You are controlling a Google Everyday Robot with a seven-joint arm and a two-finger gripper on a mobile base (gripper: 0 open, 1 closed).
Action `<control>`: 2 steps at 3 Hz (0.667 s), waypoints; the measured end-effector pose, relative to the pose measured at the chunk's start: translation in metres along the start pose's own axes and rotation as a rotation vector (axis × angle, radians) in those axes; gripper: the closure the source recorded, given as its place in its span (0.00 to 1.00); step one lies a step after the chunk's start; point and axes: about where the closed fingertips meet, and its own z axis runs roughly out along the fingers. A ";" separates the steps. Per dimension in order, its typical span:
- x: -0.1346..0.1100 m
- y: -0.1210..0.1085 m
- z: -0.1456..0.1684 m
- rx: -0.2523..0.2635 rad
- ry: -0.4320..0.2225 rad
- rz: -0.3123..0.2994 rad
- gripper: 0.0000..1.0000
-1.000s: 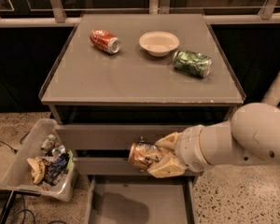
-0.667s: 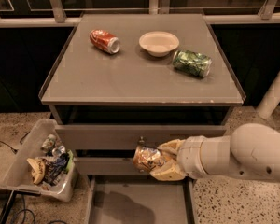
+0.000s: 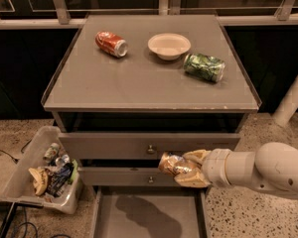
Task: Place orange can into bottom drawer
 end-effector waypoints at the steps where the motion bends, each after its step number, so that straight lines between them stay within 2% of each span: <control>1: 0.000 0.000 0.000 0.000 0.000 0.000 1.00; 2: 0.011 0.000 0.013 -0.007 0.004 0.040 1.00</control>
Offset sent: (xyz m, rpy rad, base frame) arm 0.0090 -0.0008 -0.0373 0.0362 0.0723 -0.0570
